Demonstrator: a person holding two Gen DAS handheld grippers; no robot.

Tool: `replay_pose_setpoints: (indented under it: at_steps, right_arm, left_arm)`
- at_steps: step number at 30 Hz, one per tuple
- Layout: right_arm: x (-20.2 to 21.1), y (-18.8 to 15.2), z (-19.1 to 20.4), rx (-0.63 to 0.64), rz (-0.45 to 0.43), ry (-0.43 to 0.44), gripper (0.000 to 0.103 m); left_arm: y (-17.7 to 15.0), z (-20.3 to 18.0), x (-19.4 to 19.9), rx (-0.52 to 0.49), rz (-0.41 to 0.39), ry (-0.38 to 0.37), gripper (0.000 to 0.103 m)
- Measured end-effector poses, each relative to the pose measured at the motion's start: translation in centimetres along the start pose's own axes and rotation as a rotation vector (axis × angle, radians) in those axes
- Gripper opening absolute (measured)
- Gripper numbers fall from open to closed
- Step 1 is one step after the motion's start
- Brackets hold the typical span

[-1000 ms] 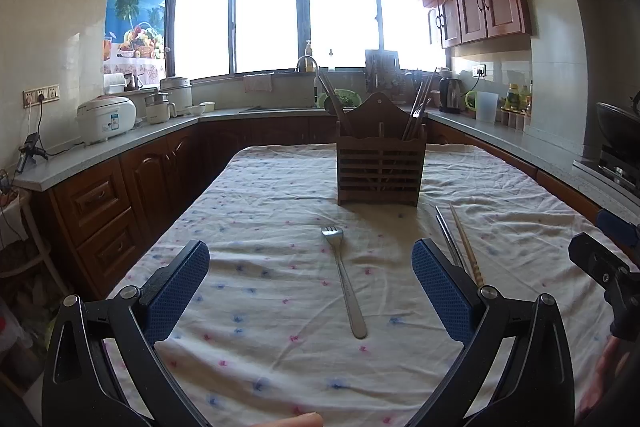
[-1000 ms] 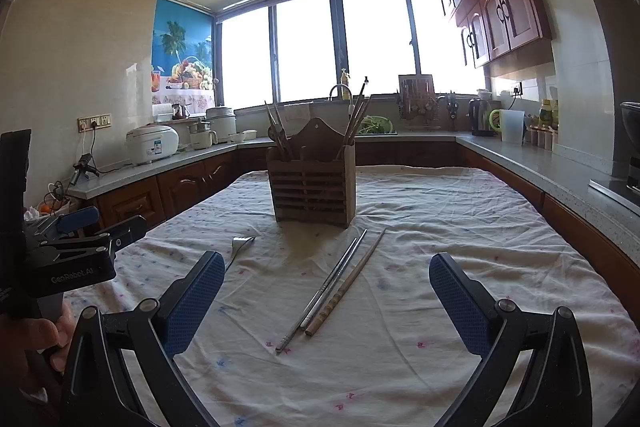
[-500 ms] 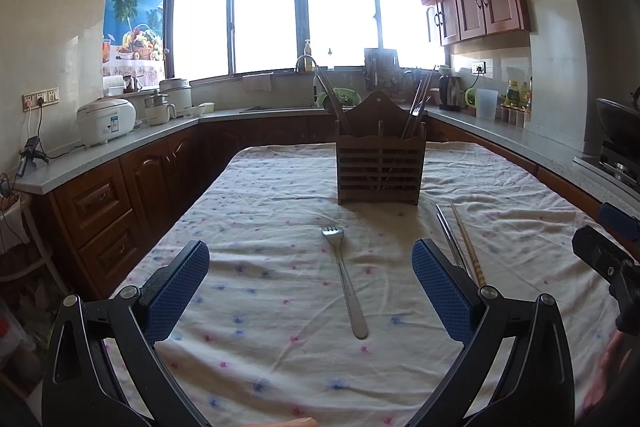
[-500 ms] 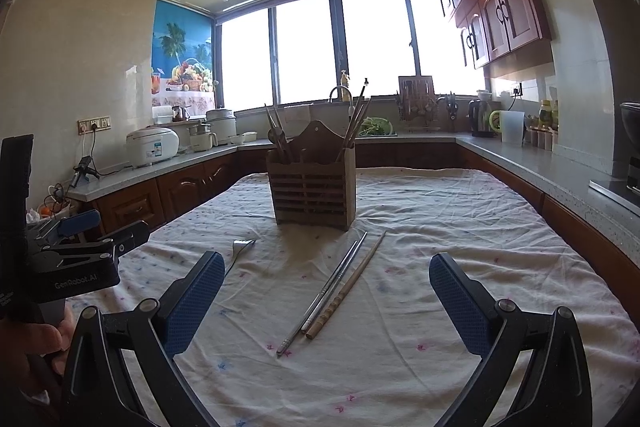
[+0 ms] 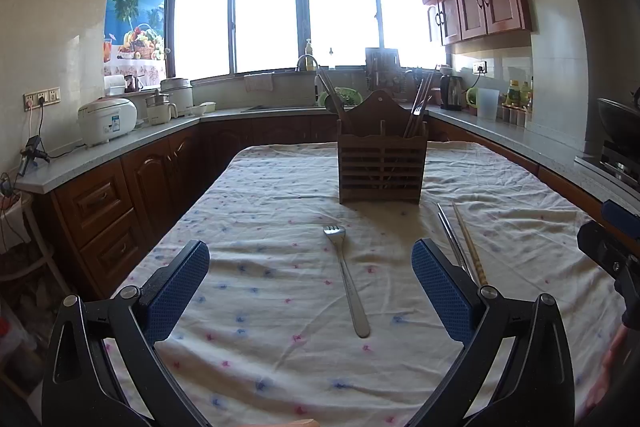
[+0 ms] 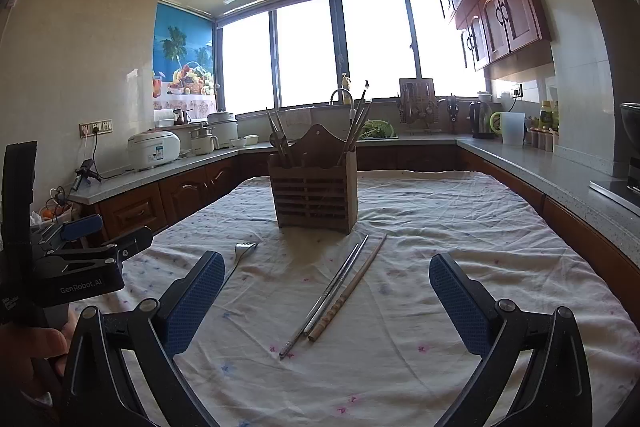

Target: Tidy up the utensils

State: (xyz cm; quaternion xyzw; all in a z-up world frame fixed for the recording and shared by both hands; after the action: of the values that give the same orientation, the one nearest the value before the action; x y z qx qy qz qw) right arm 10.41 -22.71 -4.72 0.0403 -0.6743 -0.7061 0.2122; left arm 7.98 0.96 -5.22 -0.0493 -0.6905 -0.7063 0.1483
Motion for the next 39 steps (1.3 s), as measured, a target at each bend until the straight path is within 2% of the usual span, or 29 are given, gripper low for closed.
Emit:
replay_pose_setpoints:
  at_steps: [39]
  right_arm:
    - [0.18, 0.3, 0.33, -0.002, -0.01, 0.005, 0.103]
  left_arm:
    - [0.2, -0.47, 0.33, -0.009, 0.001, -0.014, 0.103]
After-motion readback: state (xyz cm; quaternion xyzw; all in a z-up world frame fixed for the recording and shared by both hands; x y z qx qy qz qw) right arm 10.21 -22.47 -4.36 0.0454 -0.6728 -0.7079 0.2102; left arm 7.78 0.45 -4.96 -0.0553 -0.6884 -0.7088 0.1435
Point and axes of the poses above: each gripper's, at about its wrist camera, not at the fingertips, and x roughly against the way its jaws point, z to its left, y to its top, the point moved 7 cm from there along -x, roughly the way its jaws point, and after that the axes turned 3 degrees about -z, right-handed, at the moved point
